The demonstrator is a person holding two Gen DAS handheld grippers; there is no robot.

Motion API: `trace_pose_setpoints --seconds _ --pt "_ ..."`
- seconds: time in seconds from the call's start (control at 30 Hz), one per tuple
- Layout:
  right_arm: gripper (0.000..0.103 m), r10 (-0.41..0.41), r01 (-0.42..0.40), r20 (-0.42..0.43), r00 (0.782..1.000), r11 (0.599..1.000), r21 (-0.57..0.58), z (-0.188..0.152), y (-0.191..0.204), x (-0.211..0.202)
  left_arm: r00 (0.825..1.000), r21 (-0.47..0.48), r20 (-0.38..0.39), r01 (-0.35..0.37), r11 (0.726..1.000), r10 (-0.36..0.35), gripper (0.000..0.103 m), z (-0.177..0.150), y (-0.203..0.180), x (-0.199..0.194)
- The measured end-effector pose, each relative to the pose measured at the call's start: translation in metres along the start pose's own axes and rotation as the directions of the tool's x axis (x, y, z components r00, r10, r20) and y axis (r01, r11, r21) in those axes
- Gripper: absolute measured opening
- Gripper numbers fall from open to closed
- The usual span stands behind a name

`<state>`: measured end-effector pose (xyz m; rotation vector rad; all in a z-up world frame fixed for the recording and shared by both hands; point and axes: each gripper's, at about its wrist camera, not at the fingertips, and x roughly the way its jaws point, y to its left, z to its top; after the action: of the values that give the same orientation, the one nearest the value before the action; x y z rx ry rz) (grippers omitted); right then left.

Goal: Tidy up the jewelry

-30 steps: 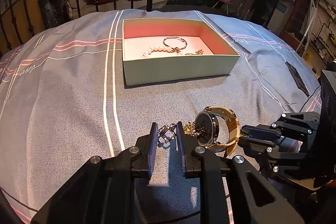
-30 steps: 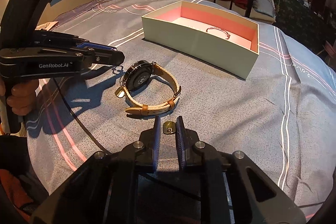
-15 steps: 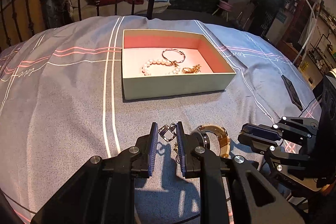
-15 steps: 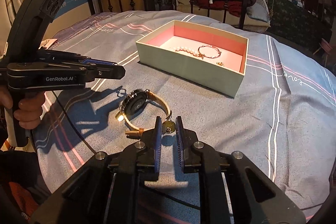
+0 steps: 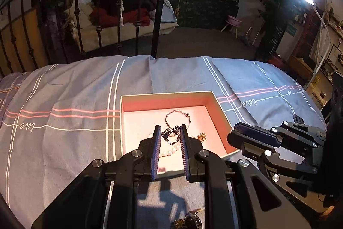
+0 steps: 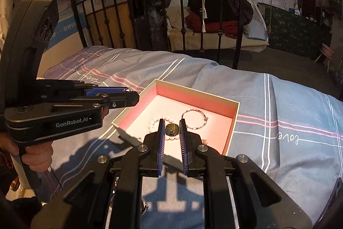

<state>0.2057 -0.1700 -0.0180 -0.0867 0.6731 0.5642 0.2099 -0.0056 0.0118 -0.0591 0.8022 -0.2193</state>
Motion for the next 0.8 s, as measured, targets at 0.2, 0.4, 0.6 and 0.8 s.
trace_pose_setpoints --seconds 0.2,0.4,0.6,0.8 --pt "0.014 -0.043 0.044 -0.052 0.998 0.999 0.025 0.018 -0.017 0.033 0.999 -0.024 -0.032 -0.022 0.999 0.021 0.017 0.022 0.004 0.024" --pt "0.014 -0.029 0.038 -0.131 0.991 0.997 0.071 0.002 -0.028 0.063 0.994 -0.028 -0.106 -0.022 0.999 0.018 0.017 0.018 0.005 0.052" --pt "0.014 -0.025 0.036 -0.162 0.986 0.997 0.065 -0.007 -0.031 0.075 0.984 -0.032 -0.177 -0.036 0.999 0.030 0.017 0.007 0.007 0.077" --pt "0.014 -0.028 0.038 -0.188 0.982 0.998 0.046 -0.011 -0.026 0.082 0.977 -0.033 -0.209 -0.039 0.999 0.031 0.017 0.001 0.007 0.089"
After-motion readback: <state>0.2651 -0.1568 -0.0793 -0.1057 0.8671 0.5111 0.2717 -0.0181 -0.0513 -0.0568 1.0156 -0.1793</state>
